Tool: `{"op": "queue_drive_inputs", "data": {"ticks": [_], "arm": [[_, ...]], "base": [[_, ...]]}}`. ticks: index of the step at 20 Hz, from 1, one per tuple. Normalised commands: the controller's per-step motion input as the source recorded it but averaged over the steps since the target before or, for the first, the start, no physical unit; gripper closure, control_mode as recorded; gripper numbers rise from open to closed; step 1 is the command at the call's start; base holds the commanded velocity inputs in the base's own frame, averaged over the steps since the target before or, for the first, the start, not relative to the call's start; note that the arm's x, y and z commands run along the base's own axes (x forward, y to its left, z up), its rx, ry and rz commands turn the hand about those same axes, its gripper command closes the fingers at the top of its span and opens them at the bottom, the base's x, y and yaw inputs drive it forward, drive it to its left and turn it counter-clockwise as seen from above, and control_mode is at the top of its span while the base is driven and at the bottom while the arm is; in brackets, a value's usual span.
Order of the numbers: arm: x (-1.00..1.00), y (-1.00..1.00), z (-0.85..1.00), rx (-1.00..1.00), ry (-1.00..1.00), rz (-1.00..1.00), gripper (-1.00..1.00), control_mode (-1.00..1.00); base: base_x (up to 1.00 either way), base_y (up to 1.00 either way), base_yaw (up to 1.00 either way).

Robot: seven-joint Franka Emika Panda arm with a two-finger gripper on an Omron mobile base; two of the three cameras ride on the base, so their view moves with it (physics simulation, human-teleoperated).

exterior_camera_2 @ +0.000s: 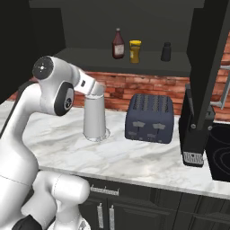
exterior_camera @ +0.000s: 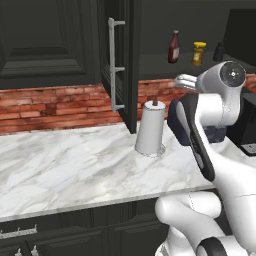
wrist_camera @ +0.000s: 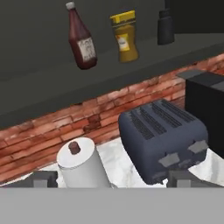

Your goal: Collect the turmeric, ketchup, and shaker from the cabinet and place them next to the stove.

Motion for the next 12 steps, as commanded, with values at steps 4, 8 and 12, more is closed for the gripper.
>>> {"op": "queue_drive_inputs", "data": {"ticks": [4, 8, 12], "arm": [[0.34, -0.35, 0.47, 0.01, -0.13, -0.09, -1.00, -1.00], [0.48, -0.31, 0.57, 0.02, -0.09, -0.04, -1.00, -1.00], [0.52, -0.31, 0.52, 0.00, -0.07, 0.00, -1.00, -1.00]], "base": [[0.00, 0.00, 0.00], [0.00, 0.00, 0.00], [0.00, 0.00, 0.00]]}}
